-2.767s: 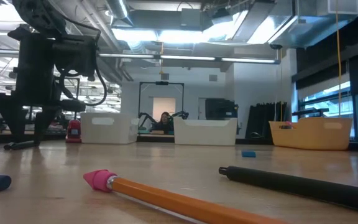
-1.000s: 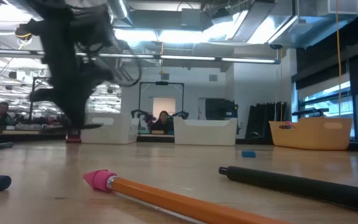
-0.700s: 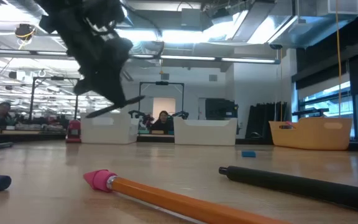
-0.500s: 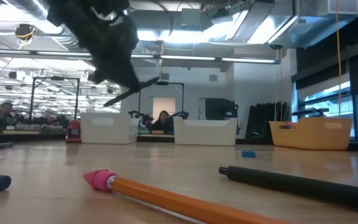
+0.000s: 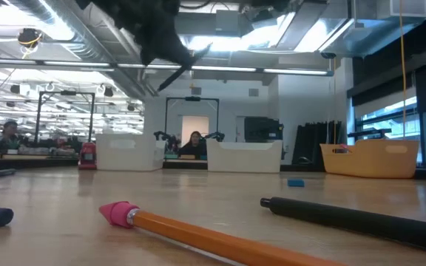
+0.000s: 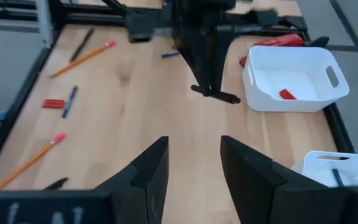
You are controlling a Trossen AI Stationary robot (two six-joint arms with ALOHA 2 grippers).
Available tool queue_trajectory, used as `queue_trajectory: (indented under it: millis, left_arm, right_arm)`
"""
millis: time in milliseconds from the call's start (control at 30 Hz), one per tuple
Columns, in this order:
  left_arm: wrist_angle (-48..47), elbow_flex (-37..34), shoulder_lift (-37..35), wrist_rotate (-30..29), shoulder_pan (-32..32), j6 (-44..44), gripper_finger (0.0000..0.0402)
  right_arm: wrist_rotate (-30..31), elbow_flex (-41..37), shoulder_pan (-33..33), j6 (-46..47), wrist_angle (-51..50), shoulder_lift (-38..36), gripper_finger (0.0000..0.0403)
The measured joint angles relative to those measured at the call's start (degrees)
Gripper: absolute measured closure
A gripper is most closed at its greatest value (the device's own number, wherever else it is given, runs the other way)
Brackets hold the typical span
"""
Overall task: Sort crayons/erasers/pens/pencils in bins
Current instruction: Put the black pen into the gray bin
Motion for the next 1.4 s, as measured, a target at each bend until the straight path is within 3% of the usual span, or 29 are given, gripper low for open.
queue_trajectory:
  millis: [167,667,1033,1400]
  left_arm:
    - [0.03,2.49,0.0,0.02,0.0,2.83,0.0394]
    - [-0.05,4.79,-0.04,0.02,0.0,5.2,0.0393]
    - [0.77,4.79,-0.04,0.0,0.0,6.52,0.0393]
    - [1.07,4.79,-0.04,-0.22,0.0,7.6,0.0393]
  right_arm:
    - [5.57,-0.02,-0.66,0.43,1.95,3.83,0.0255]
    - [4.66,-0.02,-2.27,0.44,9.81,9.7,0.0256]
    - [-4.52,0.02,-4.7,3.24,14.13,10.16,0.0256]
    - [-6.86,0.02,-4.9,1.47,17.0,13.7,0.0256]
